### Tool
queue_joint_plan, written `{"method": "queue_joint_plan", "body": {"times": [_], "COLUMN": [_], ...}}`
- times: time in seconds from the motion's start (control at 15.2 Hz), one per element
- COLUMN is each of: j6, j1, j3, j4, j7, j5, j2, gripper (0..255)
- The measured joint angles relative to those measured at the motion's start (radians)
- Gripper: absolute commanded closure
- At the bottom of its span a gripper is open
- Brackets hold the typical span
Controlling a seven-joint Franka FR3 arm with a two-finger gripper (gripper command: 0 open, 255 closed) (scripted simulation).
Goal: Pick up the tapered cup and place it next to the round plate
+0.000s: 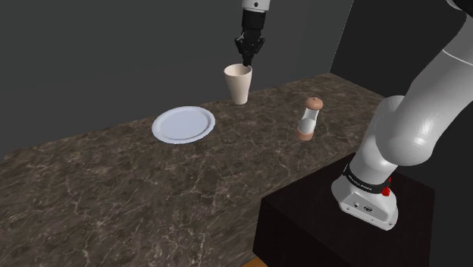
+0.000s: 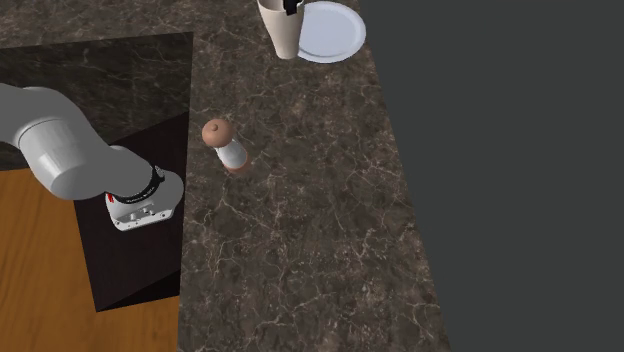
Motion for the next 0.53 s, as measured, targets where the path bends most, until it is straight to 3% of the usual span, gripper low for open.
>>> {"method": "queue_joint_plan", "body": {"times": [0.53], "j6": [-0.023], "j1": [0.075], "j3": [0.107], "j4": [0.066], "j7": [0.181], "j5": [0.012], "j2": [0.026], "gripper": [255]}}
